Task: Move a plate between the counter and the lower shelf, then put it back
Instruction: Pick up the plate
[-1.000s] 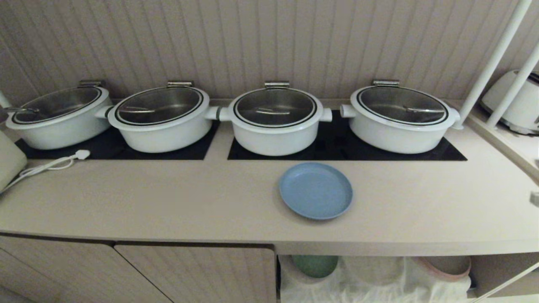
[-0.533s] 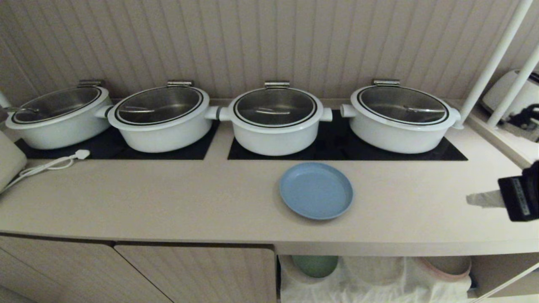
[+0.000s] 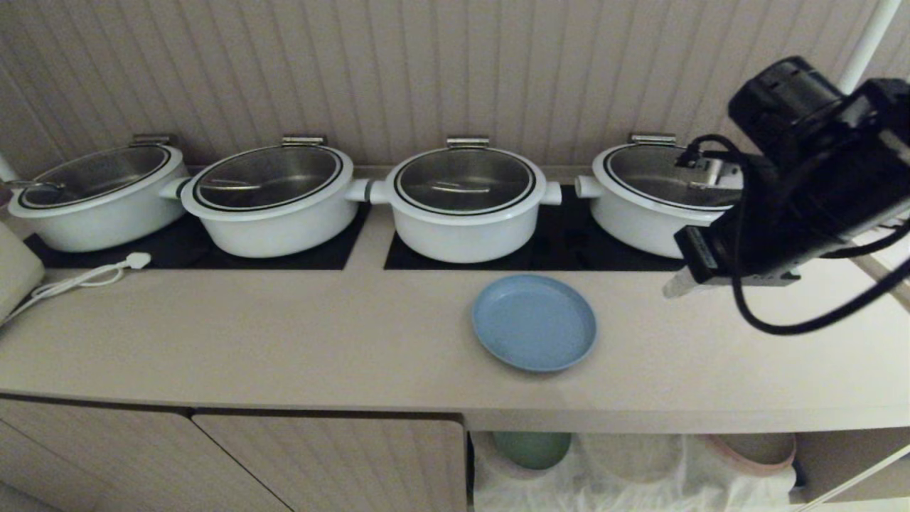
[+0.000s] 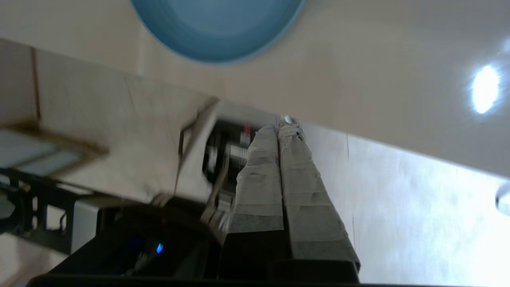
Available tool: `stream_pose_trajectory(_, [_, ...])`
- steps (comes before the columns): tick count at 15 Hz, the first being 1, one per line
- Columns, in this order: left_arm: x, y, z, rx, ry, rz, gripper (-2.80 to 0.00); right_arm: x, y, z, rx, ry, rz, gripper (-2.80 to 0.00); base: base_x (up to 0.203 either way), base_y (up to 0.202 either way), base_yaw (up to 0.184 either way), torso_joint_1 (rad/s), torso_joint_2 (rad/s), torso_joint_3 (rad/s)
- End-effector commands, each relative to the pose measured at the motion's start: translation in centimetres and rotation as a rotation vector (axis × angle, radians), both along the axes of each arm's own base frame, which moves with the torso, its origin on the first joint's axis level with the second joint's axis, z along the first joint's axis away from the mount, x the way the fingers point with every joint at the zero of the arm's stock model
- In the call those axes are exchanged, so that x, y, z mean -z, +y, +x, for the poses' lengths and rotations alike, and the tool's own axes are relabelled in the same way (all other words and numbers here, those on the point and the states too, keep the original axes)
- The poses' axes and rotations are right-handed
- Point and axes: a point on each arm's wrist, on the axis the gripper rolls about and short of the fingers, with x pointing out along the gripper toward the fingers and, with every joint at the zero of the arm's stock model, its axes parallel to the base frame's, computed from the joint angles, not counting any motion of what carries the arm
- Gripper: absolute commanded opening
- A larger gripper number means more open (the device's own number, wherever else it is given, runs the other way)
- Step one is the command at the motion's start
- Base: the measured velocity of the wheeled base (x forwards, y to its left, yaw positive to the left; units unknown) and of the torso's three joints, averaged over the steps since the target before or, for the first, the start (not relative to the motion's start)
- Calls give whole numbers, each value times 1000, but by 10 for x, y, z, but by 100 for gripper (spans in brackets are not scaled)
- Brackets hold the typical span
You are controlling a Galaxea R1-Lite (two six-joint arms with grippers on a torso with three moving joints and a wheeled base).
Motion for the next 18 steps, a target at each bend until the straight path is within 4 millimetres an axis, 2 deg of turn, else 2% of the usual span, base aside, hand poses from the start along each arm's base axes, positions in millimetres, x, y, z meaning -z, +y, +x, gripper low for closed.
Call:
stream_pose_trajectory(1, [0, 0, 0, 0, 0, -1, -280, 39, 22, 37, 0, 168, -77, -280, 0, 0, 0, 0, 0, 0])
stream_pose_trajectory(4, [0, 0, 0, 0, 0, -1, -280, 71, 34, 54, 27, 229, -175, -280, 0, 0, 0, 0, 0, 0])
stream_pose_trajectory(10, [0, 0, 0, 0, 0, -1, -280, 108, 51, 86, 45, 205, -155, -280, 0, 0, 0, 0, 0, 0])
stream_pose_trajectory(14, [0, 0, 0, 0, 0, -1, -280, 112, 52, 94, 81, 178, -123, -280, 0, 0, 0, 0, 0, 0])
stream_pose_trajectory(18, [0, 0, 0, 0, 0, -1, -280, 104, 47, 96, 86, 144, -85, -280, 0, 0, 0, 0, 0, 0])
